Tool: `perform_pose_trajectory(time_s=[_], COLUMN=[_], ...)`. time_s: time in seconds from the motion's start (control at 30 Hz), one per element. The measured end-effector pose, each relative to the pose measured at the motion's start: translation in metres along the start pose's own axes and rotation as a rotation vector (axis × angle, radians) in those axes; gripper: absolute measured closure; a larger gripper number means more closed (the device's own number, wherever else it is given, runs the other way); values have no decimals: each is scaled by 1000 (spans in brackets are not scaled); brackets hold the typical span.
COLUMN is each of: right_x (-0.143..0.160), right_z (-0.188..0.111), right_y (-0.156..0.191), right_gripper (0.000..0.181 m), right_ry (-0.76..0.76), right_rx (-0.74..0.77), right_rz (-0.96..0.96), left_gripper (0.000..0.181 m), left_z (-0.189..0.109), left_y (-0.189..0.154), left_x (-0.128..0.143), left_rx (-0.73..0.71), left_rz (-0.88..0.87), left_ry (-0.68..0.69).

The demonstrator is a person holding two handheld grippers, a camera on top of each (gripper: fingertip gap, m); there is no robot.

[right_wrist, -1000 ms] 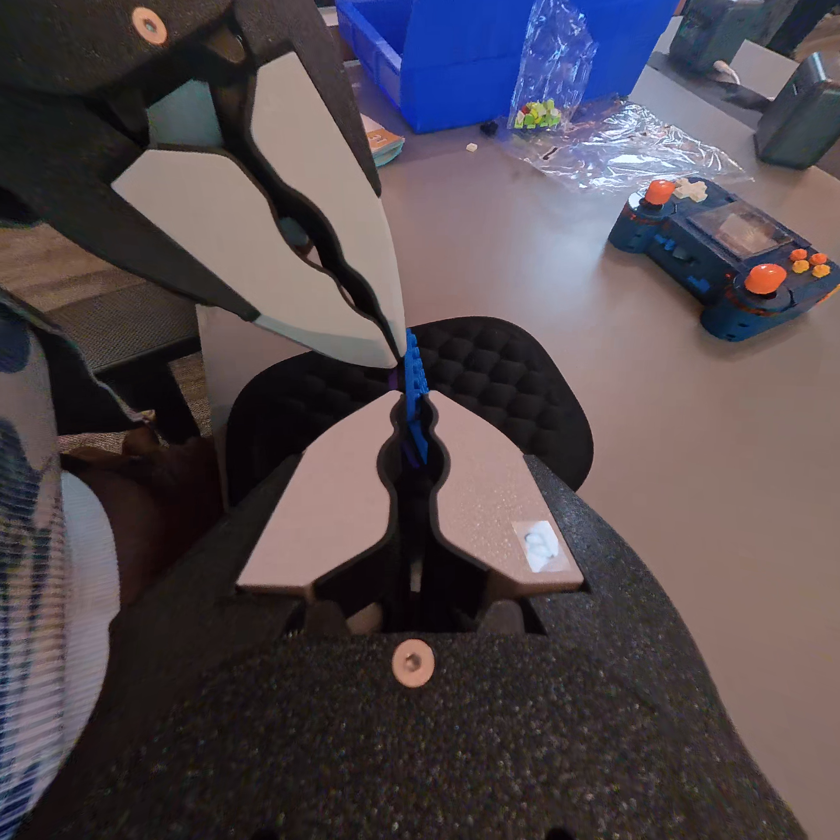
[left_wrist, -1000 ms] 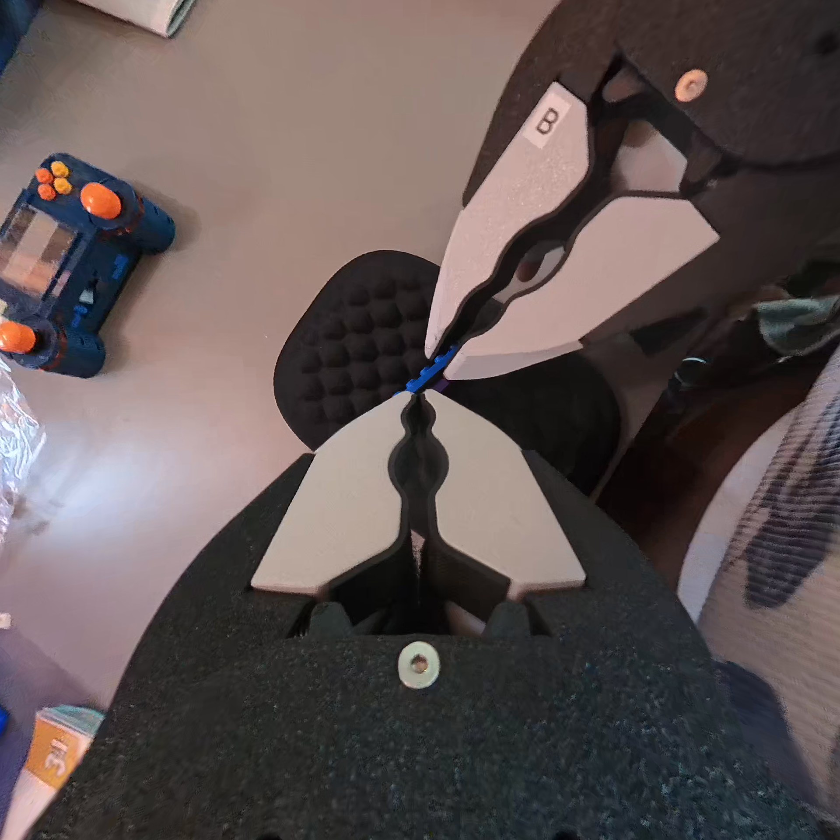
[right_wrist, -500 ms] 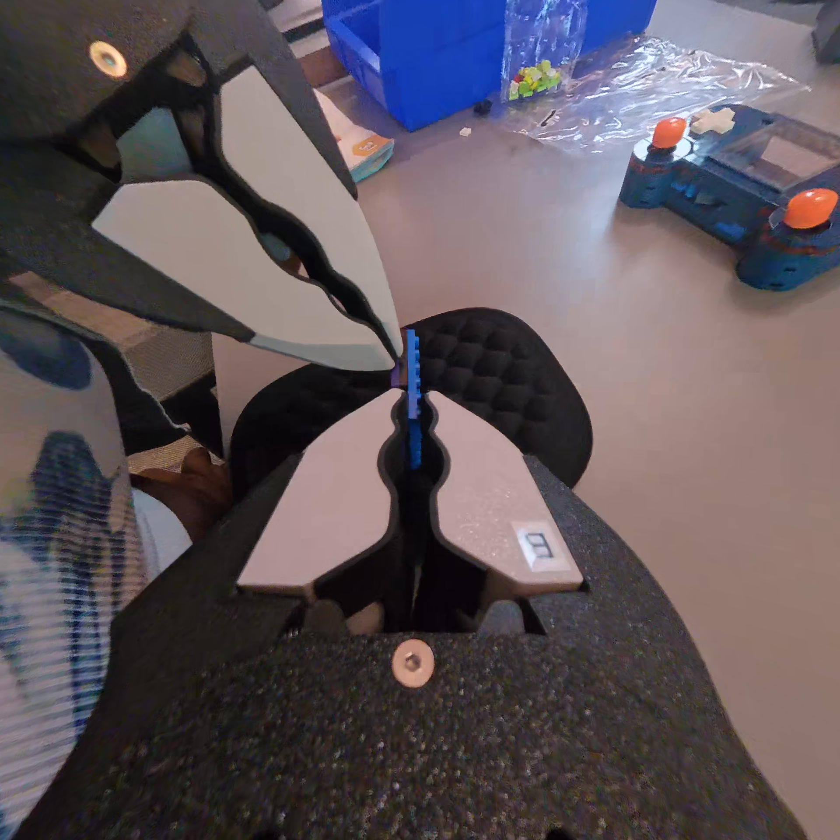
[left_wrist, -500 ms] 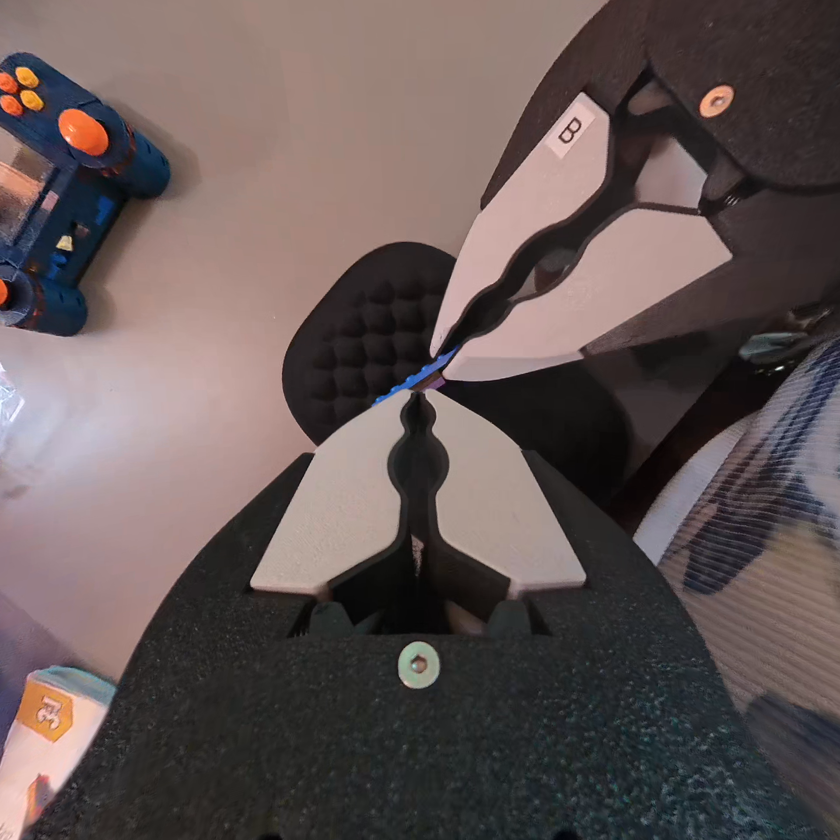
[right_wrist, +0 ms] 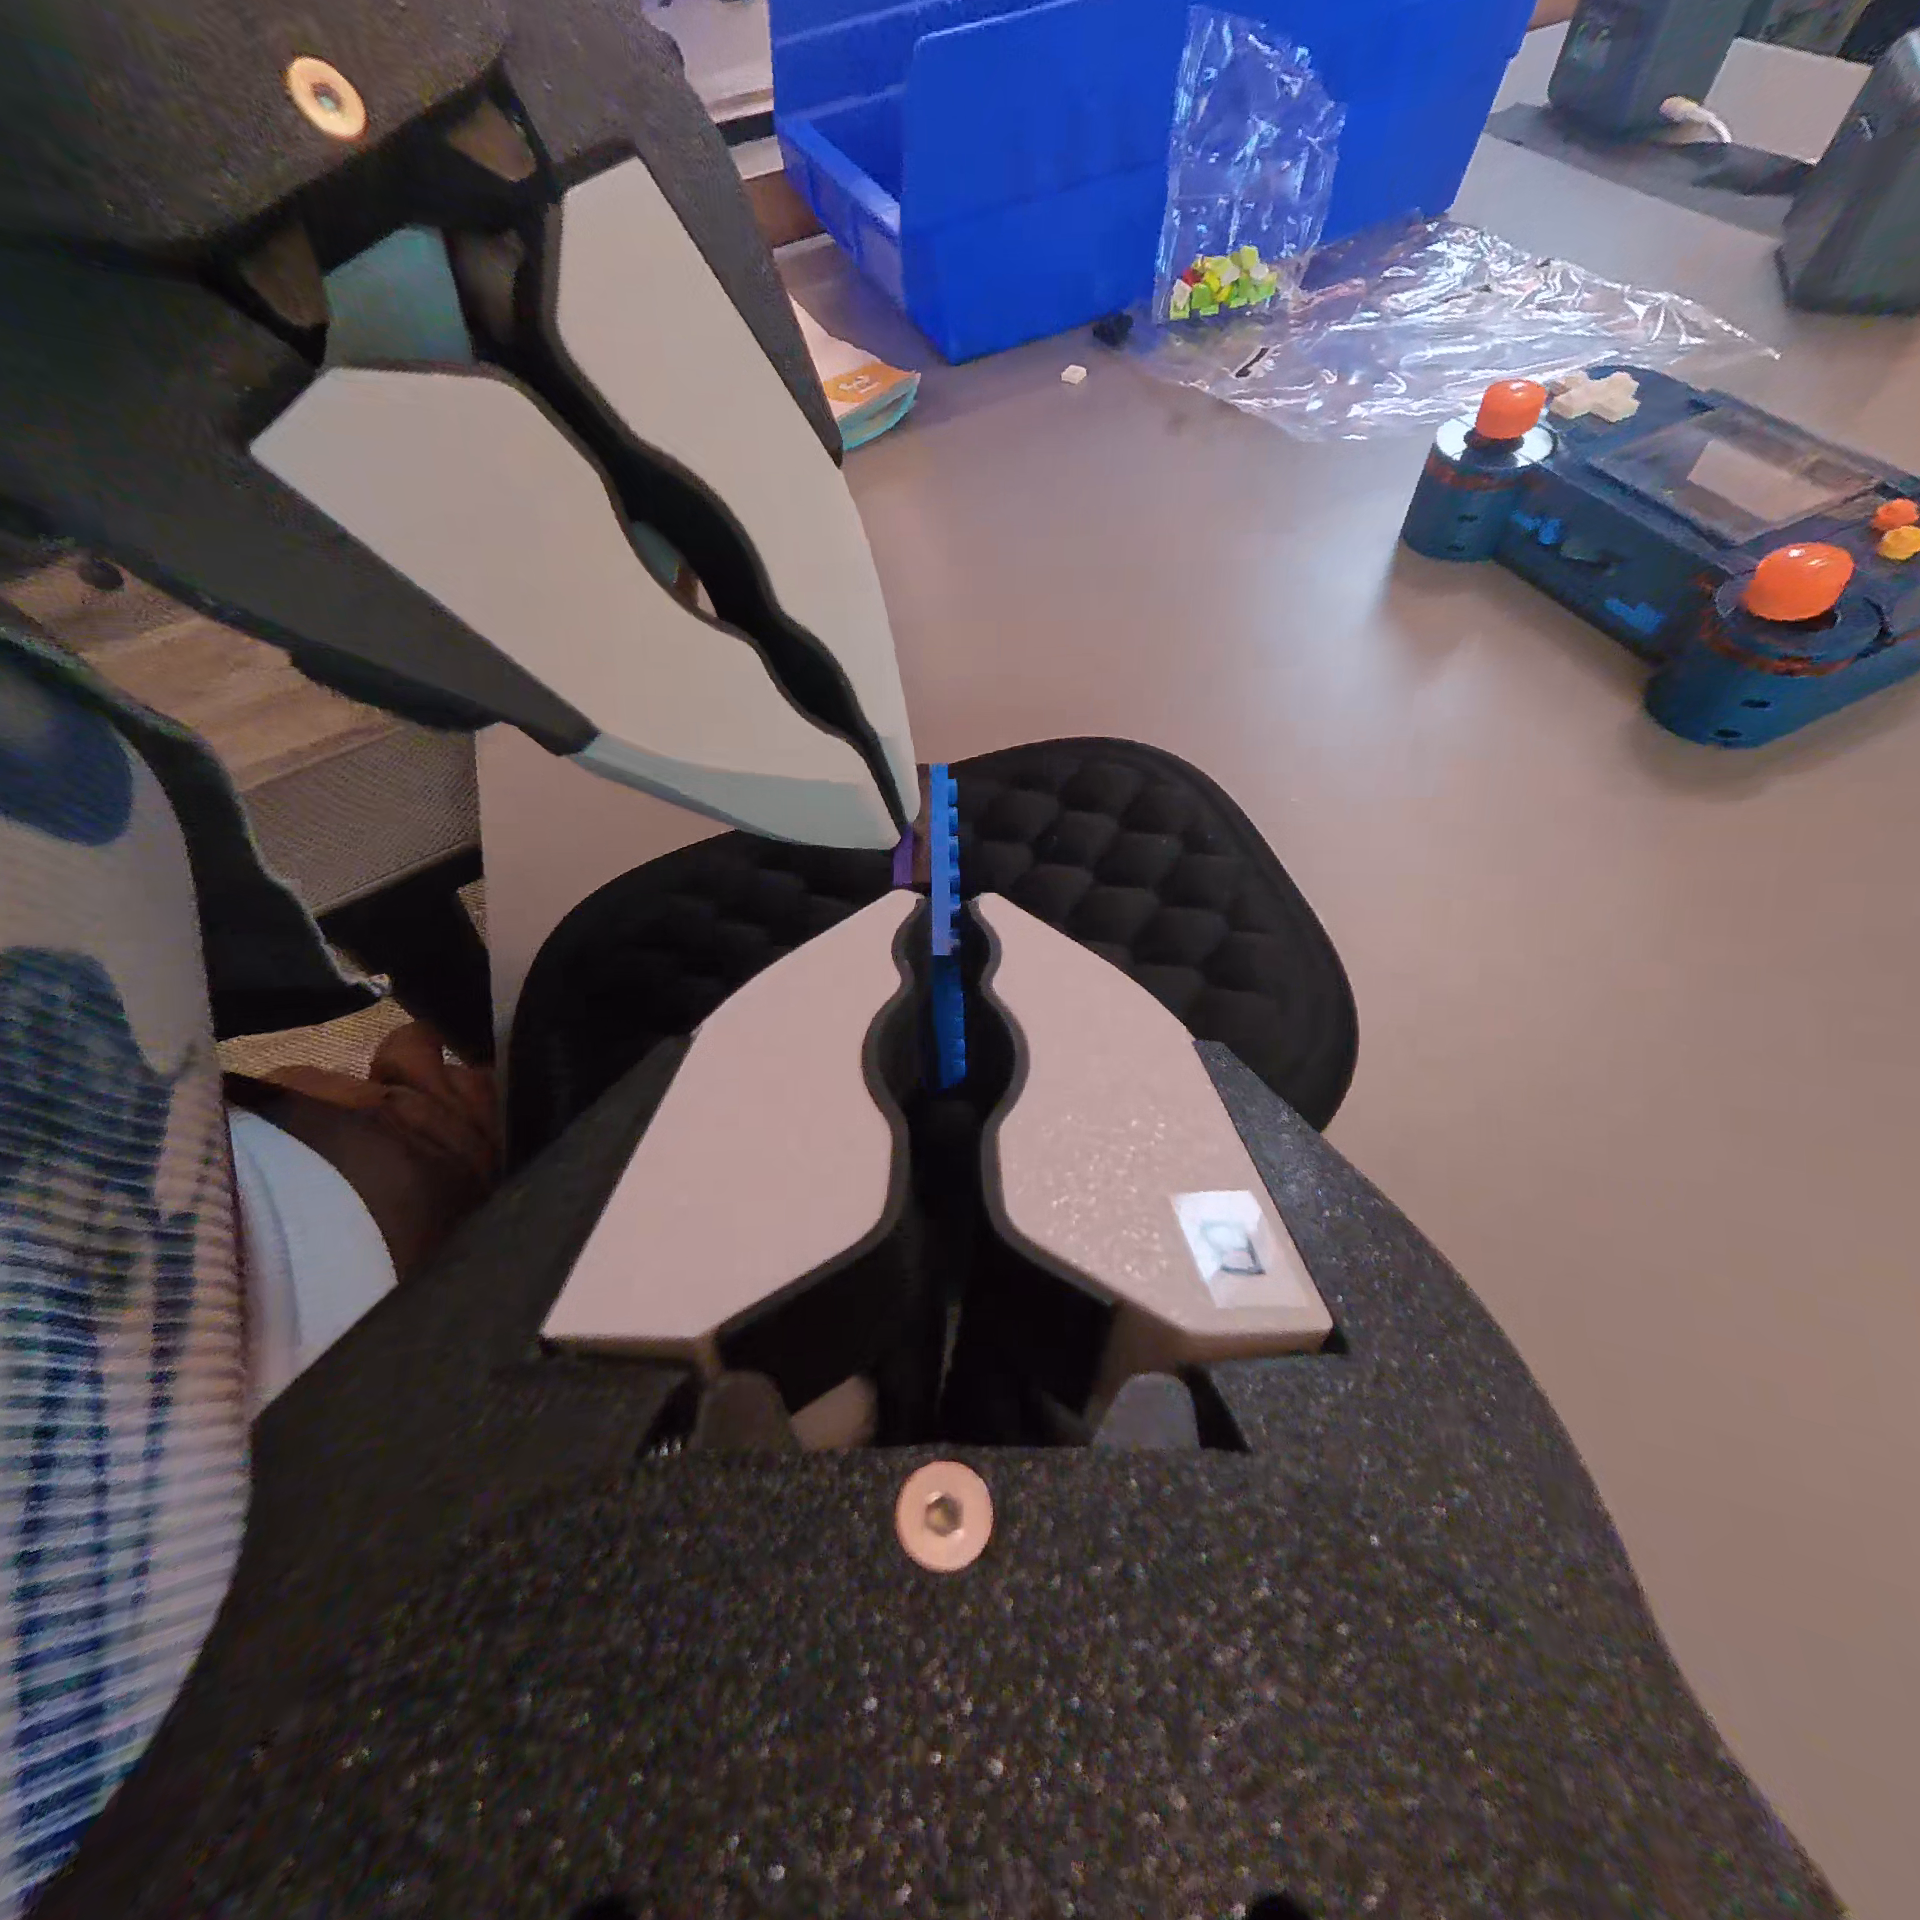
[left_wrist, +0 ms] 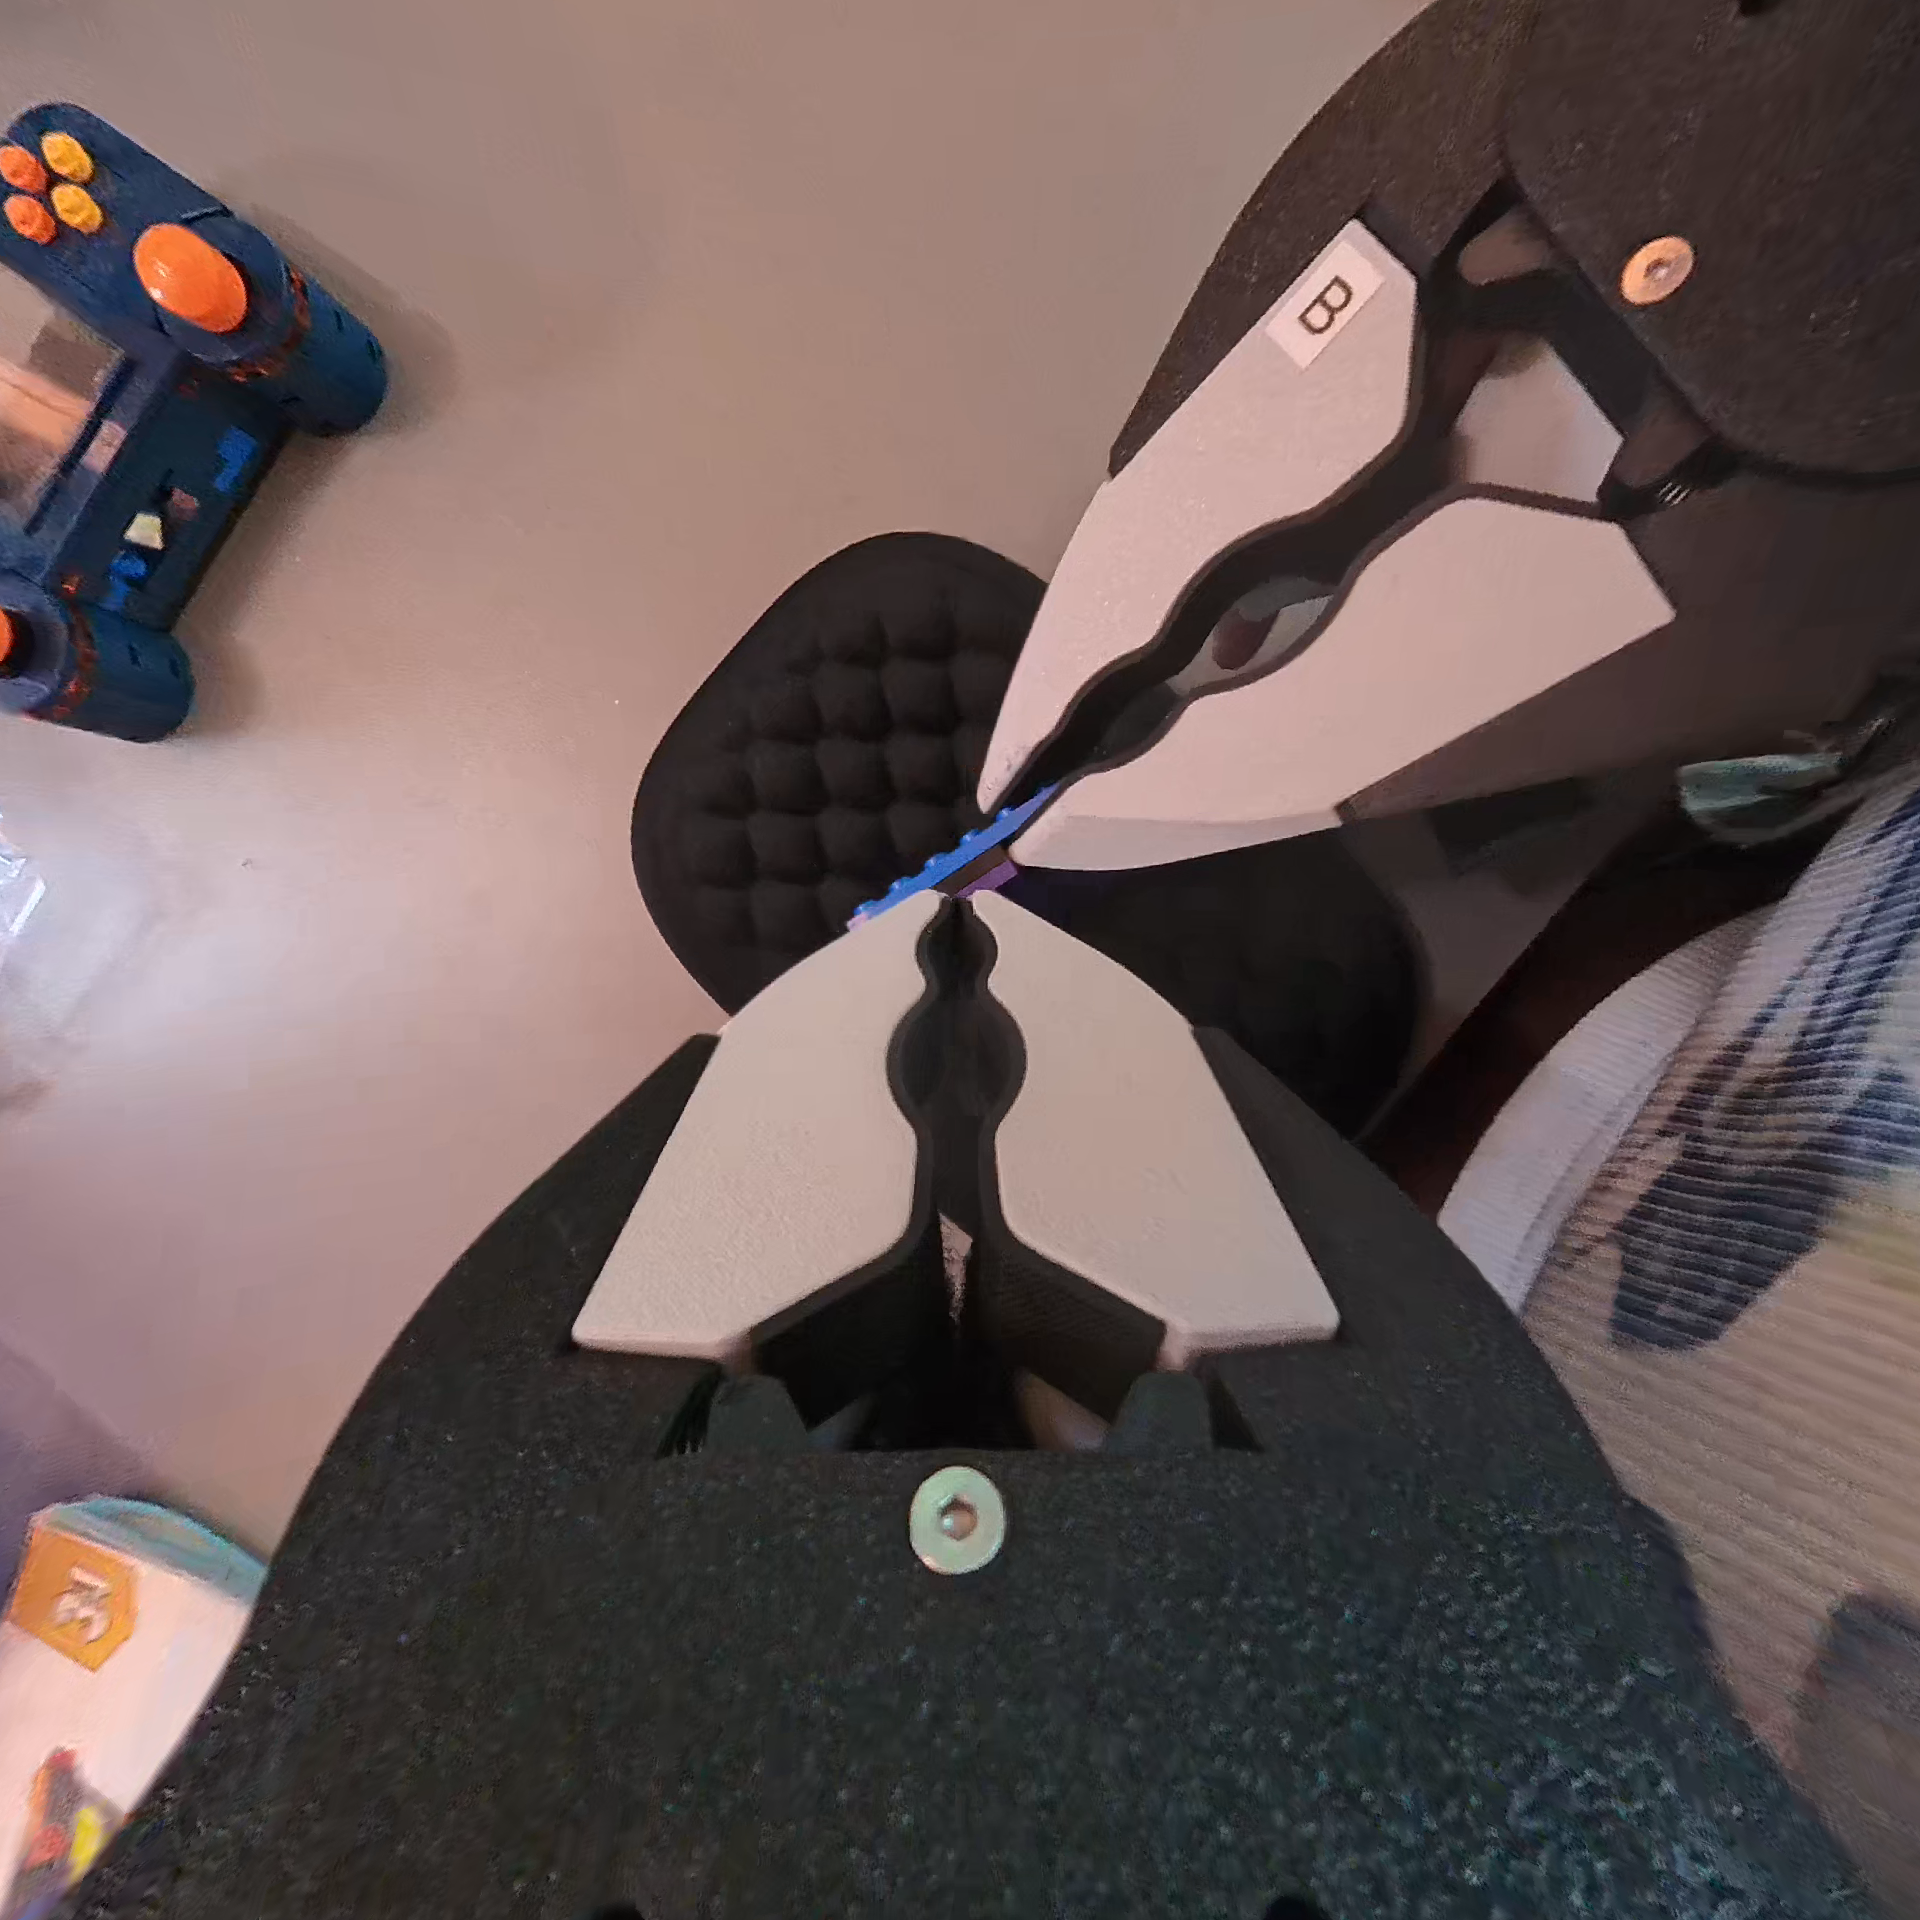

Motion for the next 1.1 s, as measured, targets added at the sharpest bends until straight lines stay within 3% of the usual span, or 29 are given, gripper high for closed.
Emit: perform_pose_trajectory(time_s=[0.13, 0.23, 0.27, 0.3, 0.33, 0.37, 0.47, 0.6, 0.93, 1.1], right_x=[-1, 2, 3, 5, 6, 7, 6, 6, 1, -4], right_z=[-2, -4, -5, -6, -6, -7, -9, -9, -14, -15], right_y=[8, 16, 19, 21, 22, 22, 15, 17, 6, 3], right_gripper=[176, 176, 176, 176, 176, 176, 176, 176, 175, 173], right_ry=[2, -33, -50, -70, -95, -121, -140, -120, -57, 14], right_rx=[30, 58, 78, 99, 125, 147, 186, 172, 22, -35], right_rz=[-115, -181, -206, -223, -225, -214, -139, -120, 142, 10], left_gripper=[181, 181, 169, 128, 103, 99, 108, 144, 148, 148], left_z=[-3, -9, -12, -12, -10, -8, 1, 7, 10, 10], left_y=[4, 17, 22, 25, 25, 21, 3, -2, -1, 0], left_x=[8, 14, 19, 24, 31, 36, 42, 31, 31, 28], left_rx=[29, -67, -103, -122, -98, -58, -21, -58, 18, 34], left_rz=[-124, -284, -355, -421, -447, -439, -227, -84, -44, -2], left_ry=[-115, -315, -382, -427, -434, -409, -361, -397, -366, -334])
Point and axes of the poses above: each gripper's, where its closed fingertips meet, z out along the fingers, x out of its underside, y = z × x across the jaws, the point moved 10 cm from there along -z, back along the fingers, and after that the axes turned 12 degrees about -y, right-handed, at the moved point
